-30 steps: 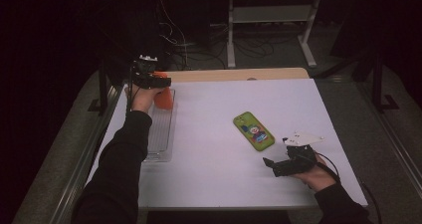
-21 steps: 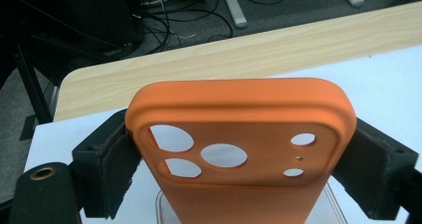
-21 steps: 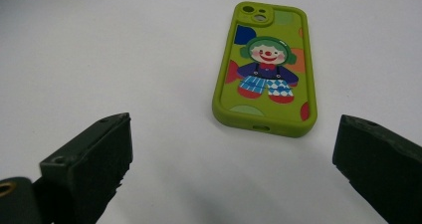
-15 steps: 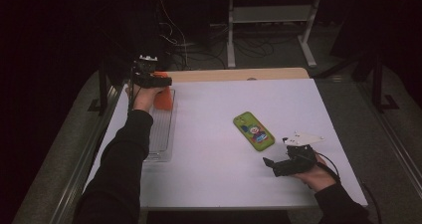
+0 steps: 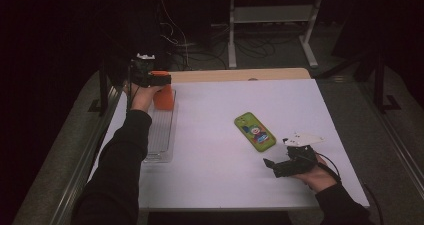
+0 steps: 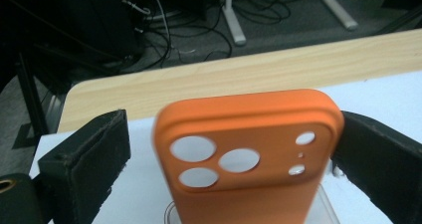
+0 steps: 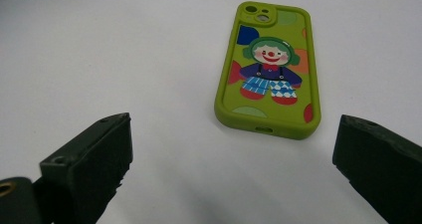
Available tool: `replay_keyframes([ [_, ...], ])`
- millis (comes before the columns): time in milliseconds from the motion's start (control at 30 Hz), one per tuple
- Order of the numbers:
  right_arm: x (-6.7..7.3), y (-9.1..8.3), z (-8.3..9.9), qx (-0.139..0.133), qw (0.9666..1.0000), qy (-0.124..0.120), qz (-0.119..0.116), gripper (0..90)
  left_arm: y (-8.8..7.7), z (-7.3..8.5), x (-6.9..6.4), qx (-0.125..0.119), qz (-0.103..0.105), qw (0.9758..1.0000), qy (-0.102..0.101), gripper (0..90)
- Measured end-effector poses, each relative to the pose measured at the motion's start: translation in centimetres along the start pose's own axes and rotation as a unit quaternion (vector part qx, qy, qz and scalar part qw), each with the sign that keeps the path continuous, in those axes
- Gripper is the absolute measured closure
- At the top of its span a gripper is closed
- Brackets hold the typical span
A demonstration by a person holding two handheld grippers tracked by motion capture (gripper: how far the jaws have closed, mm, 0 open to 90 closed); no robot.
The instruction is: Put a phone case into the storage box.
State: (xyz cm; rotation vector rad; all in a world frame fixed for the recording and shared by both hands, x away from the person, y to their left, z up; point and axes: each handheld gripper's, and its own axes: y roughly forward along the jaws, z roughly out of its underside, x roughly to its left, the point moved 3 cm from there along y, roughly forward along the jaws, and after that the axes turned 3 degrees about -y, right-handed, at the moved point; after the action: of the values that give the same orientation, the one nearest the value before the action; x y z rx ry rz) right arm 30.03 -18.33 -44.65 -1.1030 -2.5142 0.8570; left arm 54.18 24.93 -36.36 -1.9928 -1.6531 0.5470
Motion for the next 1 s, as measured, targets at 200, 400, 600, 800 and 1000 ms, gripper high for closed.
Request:
replay_keyframes([
  [200,-0.1,0.1,-0.1,-0.002,1.0000,-0.003,0.001,1.5,-0.7,-0.3,0.2,-0.004,0.001,1.0000,0.005,2.1],
  [400,0.1,0.2,-0.2,0.000,1.0000,-0.001,-0.003,1.5,-2.2,-0.3,-0.3,0.011,0.020,0.9996,0.019,2.1],
  [600,0.3,0.3,-0.2,0.003,1.0000,0.001,-0.005,1.5,-4.4,0.0,-1.6,0.023,0.076,0.9959,0.043,2.1],
  [800,0.4,0.1,-0.1,0.000,1.0000,-0.001,-0.002,1.5,-7.1,1.3,-3.8,0.014,0.139,0.9881,0.063,2.1],
  [1000,0.6,-0.3,-0.1,-0.005,1.0000,0.002,-0.003,1.5,-9.4,3.1,-6.5,0.004,0.189,0.9771,0.097,2.2],
])
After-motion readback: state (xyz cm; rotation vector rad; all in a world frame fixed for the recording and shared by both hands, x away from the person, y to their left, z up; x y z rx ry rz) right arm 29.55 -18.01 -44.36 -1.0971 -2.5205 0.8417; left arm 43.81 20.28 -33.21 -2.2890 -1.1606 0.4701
